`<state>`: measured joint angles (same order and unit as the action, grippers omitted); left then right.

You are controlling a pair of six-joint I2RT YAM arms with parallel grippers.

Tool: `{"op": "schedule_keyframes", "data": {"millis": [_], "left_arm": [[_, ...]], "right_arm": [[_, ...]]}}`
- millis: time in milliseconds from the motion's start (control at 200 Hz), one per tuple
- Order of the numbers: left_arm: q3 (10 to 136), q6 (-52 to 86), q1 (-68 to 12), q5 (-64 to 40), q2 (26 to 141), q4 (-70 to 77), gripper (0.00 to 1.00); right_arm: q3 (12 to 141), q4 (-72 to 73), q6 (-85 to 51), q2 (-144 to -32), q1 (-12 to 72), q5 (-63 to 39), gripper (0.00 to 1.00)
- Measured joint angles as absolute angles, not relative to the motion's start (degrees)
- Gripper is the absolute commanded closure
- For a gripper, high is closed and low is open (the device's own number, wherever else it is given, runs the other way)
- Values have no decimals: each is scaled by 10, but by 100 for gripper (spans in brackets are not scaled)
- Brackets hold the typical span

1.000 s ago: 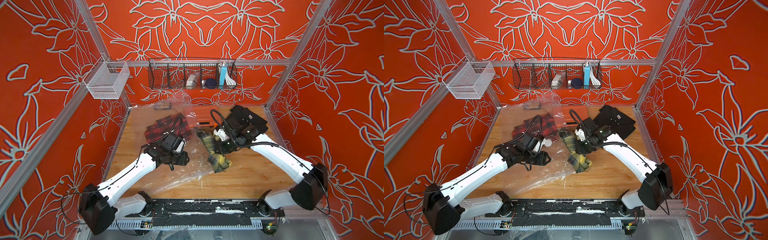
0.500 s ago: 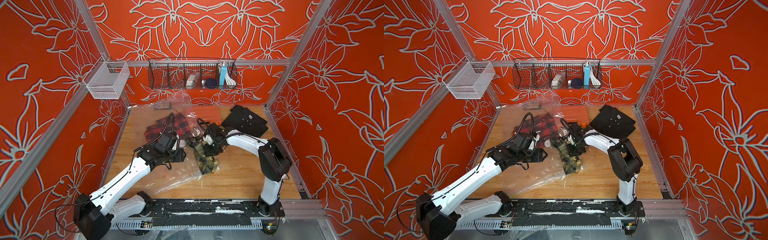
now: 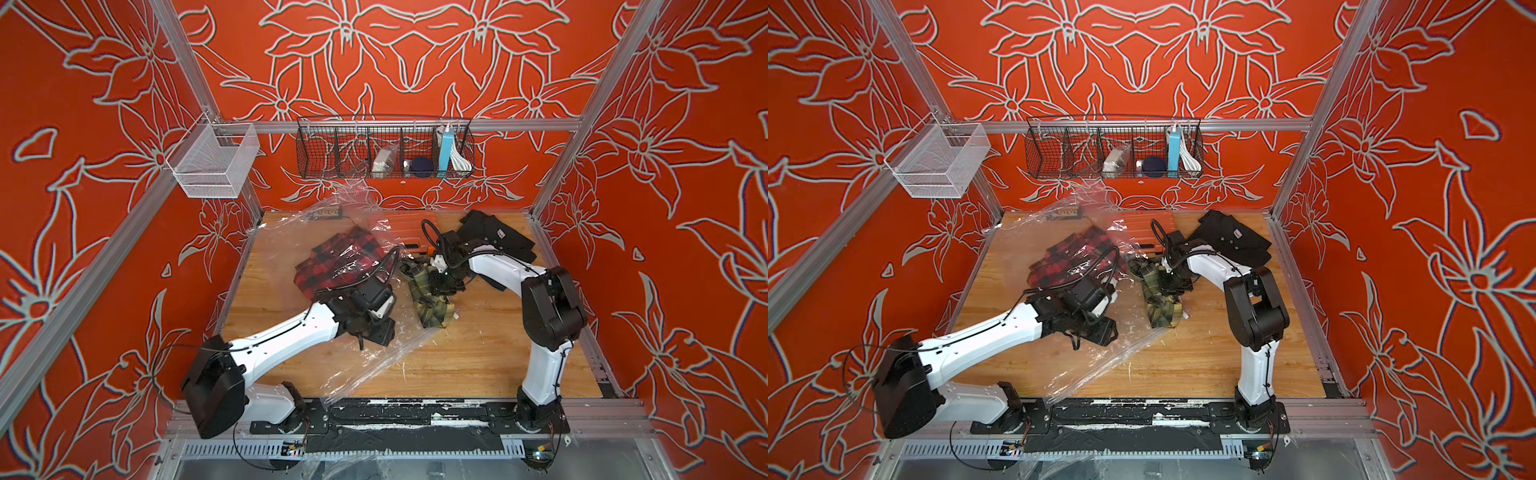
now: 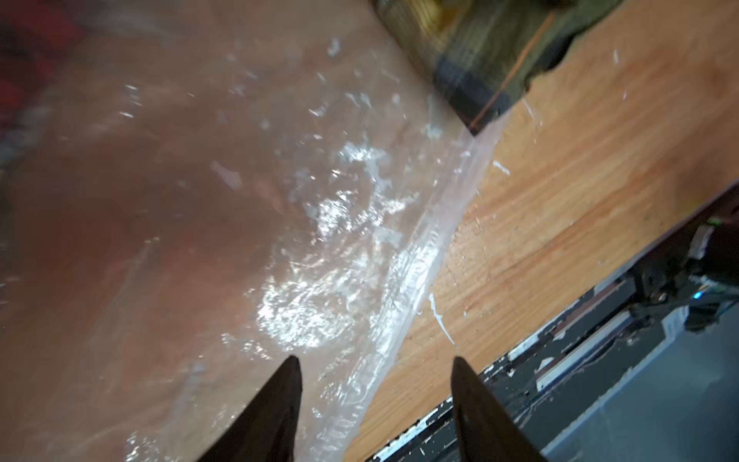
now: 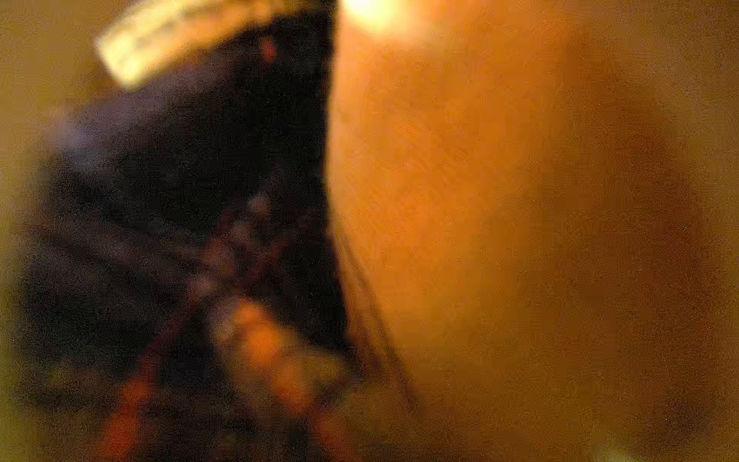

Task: Place the folded shirt into the vacuum bag
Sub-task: Adjust the vacuum bag at the center of the board.

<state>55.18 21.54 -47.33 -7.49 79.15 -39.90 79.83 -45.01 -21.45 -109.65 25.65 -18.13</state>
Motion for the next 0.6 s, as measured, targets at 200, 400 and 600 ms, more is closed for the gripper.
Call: {"op": "schedule_keyframes", "data": {"millis": [200, 400, 600], "left_arm": [[552, 197, -538, -58, 863, -421, 38], [576, 168, -540, -36, 891, -442, 38], [601, 144, -544, -35, 955, -437, 39]], "right_arm": [[794, -450, -204, -1079, 249, -190, 100], [794, -448, -204, -1082, 241, -198, 100], [789, -441, -204, -1085, 234, -211, 100]]}}
